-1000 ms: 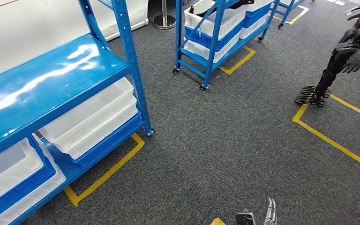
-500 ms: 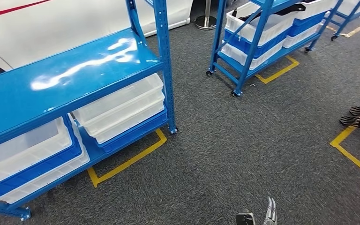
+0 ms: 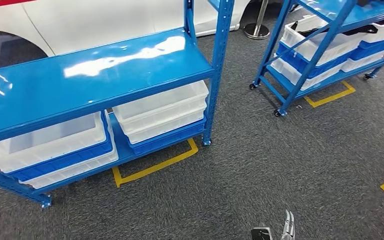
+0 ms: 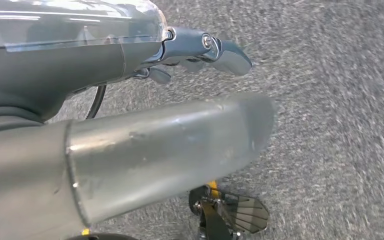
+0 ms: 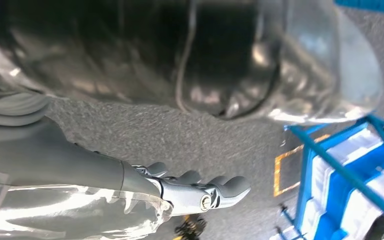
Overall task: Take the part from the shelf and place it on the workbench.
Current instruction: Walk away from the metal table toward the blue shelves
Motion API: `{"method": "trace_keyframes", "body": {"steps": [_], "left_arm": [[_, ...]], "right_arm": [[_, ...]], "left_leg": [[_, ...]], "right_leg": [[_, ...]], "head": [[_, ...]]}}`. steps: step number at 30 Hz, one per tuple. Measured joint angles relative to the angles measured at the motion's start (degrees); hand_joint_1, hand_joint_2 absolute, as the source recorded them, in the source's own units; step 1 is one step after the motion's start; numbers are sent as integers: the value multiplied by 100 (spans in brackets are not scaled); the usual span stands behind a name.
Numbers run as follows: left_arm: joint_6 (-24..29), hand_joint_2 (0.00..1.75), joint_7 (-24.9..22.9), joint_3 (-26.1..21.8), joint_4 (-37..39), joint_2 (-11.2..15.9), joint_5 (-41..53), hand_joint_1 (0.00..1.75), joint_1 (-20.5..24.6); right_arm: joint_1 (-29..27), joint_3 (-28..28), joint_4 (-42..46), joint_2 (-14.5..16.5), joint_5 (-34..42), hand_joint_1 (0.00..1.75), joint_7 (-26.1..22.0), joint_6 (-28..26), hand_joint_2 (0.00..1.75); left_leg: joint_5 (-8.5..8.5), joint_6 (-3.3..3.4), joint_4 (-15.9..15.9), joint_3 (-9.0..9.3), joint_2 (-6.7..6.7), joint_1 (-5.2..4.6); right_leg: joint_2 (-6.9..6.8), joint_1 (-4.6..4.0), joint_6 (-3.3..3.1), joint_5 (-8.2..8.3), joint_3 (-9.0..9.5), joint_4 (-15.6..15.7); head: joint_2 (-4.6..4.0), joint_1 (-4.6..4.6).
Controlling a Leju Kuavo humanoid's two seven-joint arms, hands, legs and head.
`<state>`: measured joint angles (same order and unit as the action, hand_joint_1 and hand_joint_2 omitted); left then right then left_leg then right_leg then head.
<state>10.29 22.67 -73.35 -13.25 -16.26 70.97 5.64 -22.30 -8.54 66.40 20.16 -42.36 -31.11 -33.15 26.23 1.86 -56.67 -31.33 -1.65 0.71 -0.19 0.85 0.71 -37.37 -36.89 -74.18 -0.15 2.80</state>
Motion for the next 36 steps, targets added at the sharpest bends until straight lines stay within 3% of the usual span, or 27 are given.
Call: {"method": "trace_keyframes", "body": {"steps": [1, 2, 4, 6, 8, 9, 11, 13, 15, 16, 17, 18, 20, 21, 23, 25, 27, 29, 30, 31, 32, 34, 36], "left_arm": [[0, 0, 0, 0, 0, 0, 0, 0, -5], [0, 0, 0, 0, 0, 0, 0, 0, -7], [0, 0, 0, 0, 0, -2, 0, 0, -4], [0, 0, 0, 0, 0, -2, 0, 0, -6], [0, 0, 0, 0, 0, 0, 0, 0, -19], [0, 0, 0, 0, 0, 1, 0, 0, -26], [0, 0, 0, 0, 0, 3, 0, 0, -17], [0, 0, 0, 0, 0, 4, 0, 0, 7], [0, 0, 0, 0, 0, 4, 0, 0, 6], [0, 0, 0, 0, 0, 4, 0, 0, -2], [0, 0, 0, 0, 0, 4, 0, 0, -9], [0, 0, 0, 0, 0, 4, 0, 0, -12], [0, 0, 0, 0, 0, 4, 0, 0, -5], [0, 0, 0, 0, 0, 4, 0, 0, -4], [0, 0, 0, 0, 0, 4, 0, 0, -16], [0, 0, 1, 0, 0, 2, 0, 0, -25], [0, 0, 2, 0, 0, -1, 0, 0, -12], [0, 0, 2, 0, 0, -1, 0, 0, -6], [0, 0, 1, 0, 0, -1, 0, 0, -8], [0, 0, 1, 0, 0, -1, 0, 0, -10], [0, 0, 0, 0, 0, -1, 0, 0, -11], [0, 0, 0, 0, 0, -2, 0, 0, -8], [-1, 0, 0, 0, 0, -4, 0, 0, -8]], "right_arm": [[0, -2, 0, -1, 0, 0, 1, 1, 0], [2, -3, 0, -1, 0, 0, 1, 1, 0], [2, -3, 0, -1, 0, 0, 1, 1, 0], [2, -3, 1, -2, 4, 0, 1, 1, 0], [7, -1, 3, -2, 8, 0, 1, 1, 0], [10, 1, 3, 1, 8, 0, 1, 1, 0], [8, 8, 4, 6, 3, 0, 0, 2, 0], [-2, 3, 4, 8, 1, 0, 0, 2, 0], [-5, -3, 4, 7, 0, 0, 1, 2, 0], [-4, -3, 4, 7, 0, 0, 1, 2, 0], [-3, -3, 4, 8, 0, 0, 1, 2, 0], [-1, -2, 4, 8, 0, 0, 0, 2, 0], [3, -1, 4, 8, 0, 0, 0, 2, 0], [5, 0, 4, 8, 0, 0, 0, 2, 0], [11, 2, 5, 8, 0, 0, 0, 2, 0], [16, 4, 10, 7, 0, 0, -1, 1, 0], [15, 4, 14, 5, 0, 0, -1, 0, 0], [7, 0, 13, 3, 1, 0, 0, -1, 0], [2, -3, 12, 1, 1, 0, 1, 0, 0], [1, -4, 11, 0, 2, 0, 1, 0, 0], [1, -5, 11, -1, 1, 0, 1, 1, 0], [3, -5, 11, -1, 2, 0, 1, 1, 0], [5, -5, 12, -2, 3, 0, 0, 1, 0]], "left_leg": [[5, -1, -9, 7, -82, -1], [14, -8, -22, 16, -166, -1], [41, -41, -67, 10, -318, -8], [55, -101, -103, -35, -432, -14], [47, -175, -98, -74, -530, -6], [67, -207, -125, -92, -491, -5], [269, -258, -439, -238, -243, -8], [642, -298, -1158, -584, 33, -2], [808, -333, -1690, -841, 115, 15], [743, -342, -1686, -834, 130, 23], [574, -344, -1444, -704, 149, 31], [366, -335, -1050, -494, 185, 37], [111, -284, -328, -110, 281, 13], [81, -252, -160, -25, 309, -3], [90, -186, -109, -19, 280, -22], [63, -108, -63, -1, 235, -2], [39, -31, -29, 17, 199, 17], [41, 8, -31, 12, 161, 2], [45, 17, -33, 15, 137, -8], [49, 20, -35, 21, 108, -16], [55, 19, -39, 32, 77, -21], [74, 1, -49, 58, 20, -31], [96, -46, -70, 55, -19, -44]], "right_leg": [[8, 2, -5, 145, 0, 81], [37, 6, -16, 381, 103, 377], [253, 20, -47, 780, 388, 1126], [415, 21, -66, 883, 505, 1462], [350, 15, -96, 884, 505, 1480], [293, 21, -128, 894, 518, 1504], [143, 44, -205, 907, 551, 1558], [-25, 29, -252, 893, 566, 1567], [-169, 21, -256, 874, 571, 1560], [-219, 23, -247, 864, 577, 1557], [-261, 25, -233, 852, 592, 1555], [-298, 27, -214, 838, 613, 1553], [-358, 7, -156, 806, 648, 1542], [-378, -5, -125, 798, 658, 1540], [-410, -13, -68, 801, 676, 1555], [-335, 5, -13, 721, 666, 1477], [-148, 24, 24, 429, 461, 1013], [-36, 25, 38, 105, 78, 265], [-20, 25, 39, 62, -64, 18], [-14, 24, 33, 133, -119, -35], [-9, 23, 16, 313, -58, 146], [32, 5, -47, 741, 271, 906], [75, -25, -99, 927, 493, 1434]], "head": [[0, 0], [0, 0], [0, 0], [0, 1], [0, 2], [0, 1], [0, 15], [0, 28], [0, 28], [0, 28], [0, 28], [0, 28], [0, 27], [0, 26], [0, 26], [0, 26], [0, 23], [0, 22], [0, 22], [0, 22], [0, 22], [0, 22], [0, 22]]}}
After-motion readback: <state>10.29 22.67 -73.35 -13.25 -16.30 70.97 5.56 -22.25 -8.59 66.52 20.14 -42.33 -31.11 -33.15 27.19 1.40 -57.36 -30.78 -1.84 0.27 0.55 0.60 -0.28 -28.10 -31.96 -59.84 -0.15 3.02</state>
